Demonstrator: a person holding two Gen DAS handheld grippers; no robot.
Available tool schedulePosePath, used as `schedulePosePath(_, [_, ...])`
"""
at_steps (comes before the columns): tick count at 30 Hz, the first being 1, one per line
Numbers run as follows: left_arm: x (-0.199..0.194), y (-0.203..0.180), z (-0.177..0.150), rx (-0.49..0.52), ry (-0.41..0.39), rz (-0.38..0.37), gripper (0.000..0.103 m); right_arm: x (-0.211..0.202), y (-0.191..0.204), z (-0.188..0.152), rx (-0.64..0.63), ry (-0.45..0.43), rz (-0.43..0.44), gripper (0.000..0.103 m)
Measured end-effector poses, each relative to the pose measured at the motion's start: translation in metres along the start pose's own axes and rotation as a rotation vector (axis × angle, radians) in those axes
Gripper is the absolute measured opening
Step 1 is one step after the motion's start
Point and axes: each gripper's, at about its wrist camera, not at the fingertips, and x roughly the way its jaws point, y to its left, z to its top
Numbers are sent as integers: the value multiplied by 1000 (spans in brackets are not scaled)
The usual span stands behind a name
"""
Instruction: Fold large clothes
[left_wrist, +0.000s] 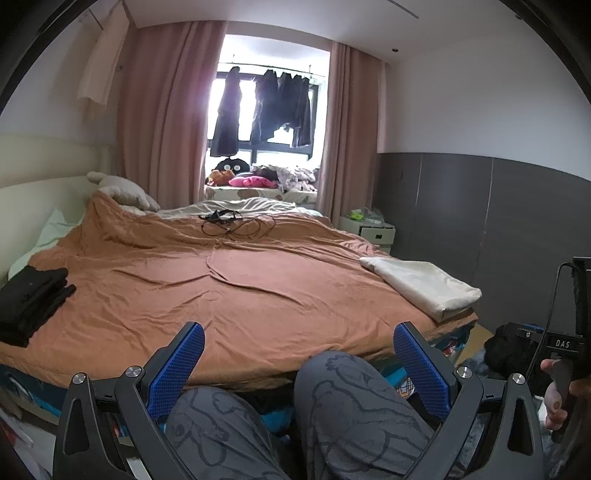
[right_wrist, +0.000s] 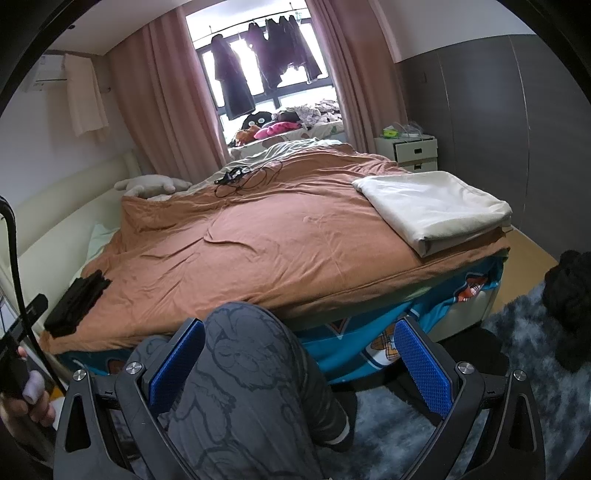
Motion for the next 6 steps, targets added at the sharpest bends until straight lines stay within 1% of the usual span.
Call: schedulePosePath(6, [-10, -4, 0, 12, -17, 5, 103, -5, 1, -5, 2, -8, 10, 103])
